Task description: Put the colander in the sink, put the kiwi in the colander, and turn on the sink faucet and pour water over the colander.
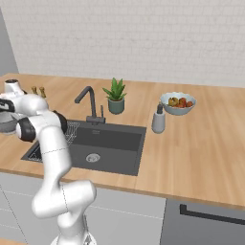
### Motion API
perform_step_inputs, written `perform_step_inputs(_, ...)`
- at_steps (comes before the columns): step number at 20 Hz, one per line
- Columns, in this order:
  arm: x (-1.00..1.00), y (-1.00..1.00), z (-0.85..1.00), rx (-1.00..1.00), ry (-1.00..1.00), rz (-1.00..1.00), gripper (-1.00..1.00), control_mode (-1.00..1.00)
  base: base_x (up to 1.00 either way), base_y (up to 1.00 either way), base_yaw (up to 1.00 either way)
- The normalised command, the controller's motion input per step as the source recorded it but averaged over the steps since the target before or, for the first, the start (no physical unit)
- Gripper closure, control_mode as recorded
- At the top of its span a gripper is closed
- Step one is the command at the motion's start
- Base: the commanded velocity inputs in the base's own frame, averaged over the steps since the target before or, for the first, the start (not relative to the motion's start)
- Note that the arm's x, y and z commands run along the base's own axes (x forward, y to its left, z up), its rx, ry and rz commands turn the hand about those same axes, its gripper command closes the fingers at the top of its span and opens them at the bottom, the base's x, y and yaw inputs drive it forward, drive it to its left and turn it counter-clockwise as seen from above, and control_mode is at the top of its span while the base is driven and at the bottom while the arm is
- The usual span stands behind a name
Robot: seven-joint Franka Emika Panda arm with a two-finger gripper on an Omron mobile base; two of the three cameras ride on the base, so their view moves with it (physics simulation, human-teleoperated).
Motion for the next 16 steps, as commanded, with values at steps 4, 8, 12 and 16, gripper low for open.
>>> perform_step_inputs(4,-0.46,-0.14,-0.32,0.00,0.02,0.00,1.00,-1.00,0.00,0.00,0.00)
perform_step_inputs(8,-0.78,-0.34,-0.04,0.00,-0.05,0.00,1.00,-1.00,0.00,0.00,0.00)
perform_step_inputs(12,-0.78,-0.48,0.19,0.06,0.00,0.00,1.00,-1.00,0.00,0.00,0.00)
perform_step_inputs(16,-0.78,-0.60,0.45,0.17,0.00,0.00,1.00,-1.00,0.00,0.00,0.00)
